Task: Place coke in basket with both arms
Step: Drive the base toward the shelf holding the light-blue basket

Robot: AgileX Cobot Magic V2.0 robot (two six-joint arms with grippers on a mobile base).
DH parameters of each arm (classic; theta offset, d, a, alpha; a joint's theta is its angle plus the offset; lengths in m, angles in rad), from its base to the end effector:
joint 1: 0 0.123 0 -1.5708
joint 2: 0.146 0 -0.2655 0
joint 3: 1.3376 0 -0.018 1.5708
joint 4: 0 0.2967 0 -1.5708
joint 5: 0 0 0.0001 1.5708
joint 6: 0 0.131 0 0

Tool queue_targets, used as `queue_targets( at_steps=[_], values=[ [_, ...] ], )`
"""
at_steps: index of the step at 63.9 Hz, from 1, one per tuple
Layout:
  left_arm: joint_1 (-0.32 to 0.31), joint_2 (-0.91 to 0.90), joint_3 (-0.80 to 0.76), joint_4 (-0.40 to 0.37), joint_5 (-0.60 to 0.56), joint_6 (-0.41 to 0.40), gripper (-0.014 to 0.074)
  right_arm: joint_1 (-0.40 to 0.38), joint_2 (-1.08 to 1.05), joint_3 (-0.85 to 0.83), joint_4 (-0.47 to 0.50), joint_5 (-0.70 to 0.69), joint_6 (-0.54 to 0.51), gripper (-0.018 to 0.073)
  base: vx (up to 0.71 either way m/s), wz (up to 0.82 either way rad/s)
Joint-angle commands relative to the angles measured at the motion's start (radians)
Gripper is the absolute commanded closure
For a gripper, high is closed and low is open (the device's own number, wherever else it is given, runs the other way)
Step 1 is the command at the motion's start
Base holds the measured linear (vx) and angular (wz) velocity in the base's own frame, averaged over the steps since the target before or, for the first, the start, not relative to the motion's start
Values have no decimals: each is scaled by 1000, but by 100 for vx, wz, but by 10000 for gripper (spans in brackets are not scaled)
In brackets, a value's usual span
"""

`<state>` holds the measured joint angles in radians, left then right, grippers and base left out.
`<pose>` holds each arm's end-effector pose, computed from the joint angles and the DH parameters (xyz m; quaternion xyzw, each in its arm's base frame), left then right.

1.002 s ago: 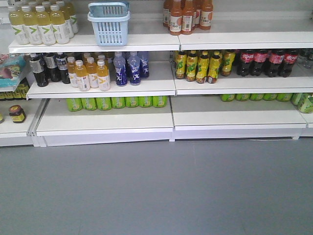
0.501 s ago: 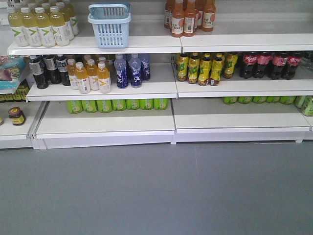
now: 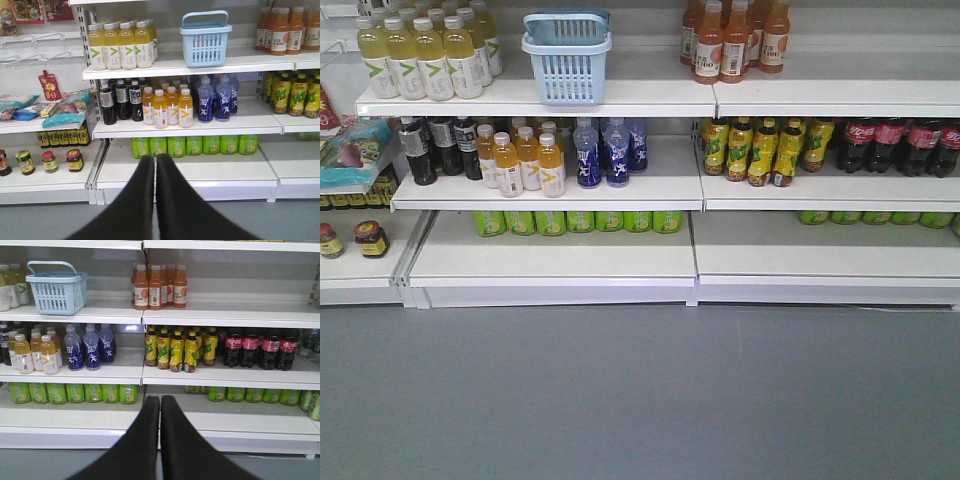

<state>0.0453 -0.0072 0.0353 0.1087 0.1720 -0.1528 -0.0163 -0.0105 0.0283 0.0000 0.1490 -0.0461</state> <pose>0.1620 0.0098 0.1805 -0.0401 0.7445 0.0068 0.6664 0.1622 -0.0026 0.1869 -0.0109 0.7346 -0.0212 0.6781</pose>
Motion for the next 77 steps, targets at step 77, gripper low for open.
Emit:
queue_targets(
  at_steps=[77],
  values=[
    [-7, -18, -33, -2, -72, -2, 603, -2, -13, 6, 0, -75, -9, 561, 12, 0]
  ],
)
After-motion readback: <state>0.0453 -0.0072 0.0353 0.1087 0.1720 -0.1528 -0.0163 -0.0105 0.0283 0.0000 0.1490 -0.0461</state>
